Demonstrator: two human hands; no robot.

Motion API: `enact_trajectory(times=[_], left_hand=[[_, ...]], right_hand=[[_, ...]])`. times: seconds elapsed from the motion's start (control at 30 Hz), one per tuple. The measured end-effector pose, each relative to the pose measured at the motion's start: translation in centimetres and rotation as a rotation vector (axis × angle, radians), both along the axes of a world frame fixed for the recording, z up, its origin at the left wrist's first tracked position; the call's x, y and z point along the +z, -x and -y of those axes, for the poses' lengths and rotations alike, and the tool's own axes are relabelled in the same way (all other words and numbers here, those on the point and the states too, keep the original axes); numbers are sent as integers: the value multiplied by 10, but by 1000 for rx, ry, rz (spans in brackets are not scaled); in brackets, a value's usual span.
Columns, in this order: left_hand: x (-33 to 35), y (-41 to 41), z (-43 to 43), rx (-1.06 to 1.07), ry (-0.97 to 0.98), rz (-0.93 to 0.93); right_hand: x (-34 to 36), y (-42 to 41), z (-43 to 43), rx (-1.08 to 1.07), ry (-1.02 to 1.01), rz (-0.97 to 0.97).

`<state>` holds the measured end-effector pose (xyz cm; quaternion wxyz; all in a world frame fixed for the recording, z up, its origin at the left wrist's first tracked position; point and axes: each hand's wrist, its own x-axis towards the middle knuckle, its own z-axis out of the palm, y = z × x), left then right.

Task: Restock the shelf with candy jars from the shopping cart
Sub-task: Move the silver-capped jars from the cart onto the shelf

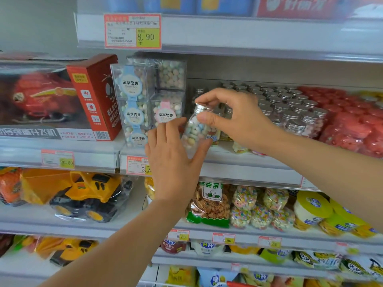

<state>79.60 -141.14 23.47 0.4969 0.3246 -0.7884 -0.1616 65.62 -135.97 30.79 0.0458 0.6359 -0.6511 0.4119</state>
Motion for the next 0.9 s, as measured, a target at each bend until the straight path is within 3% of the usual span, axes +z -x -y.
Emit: enact_trajectory(times=[0.13,0.23,0.47,0.6,0.9], left_hand=[[-17,-15,5,38,160,158],[-25,-21,6,29,164,219],[-36,-29,10,-27,281,398],[-39,-33,12,-49,297,484],[-46,-35,13,-34,336,544]], right_hand=[[8,9,5,-40,21,37],[10,13,16,-134,-2,10],[5,5,39,-344,-83,-454],[3,6,44,-376,-111,-591],[8,12,47,-304,-201,-562]])
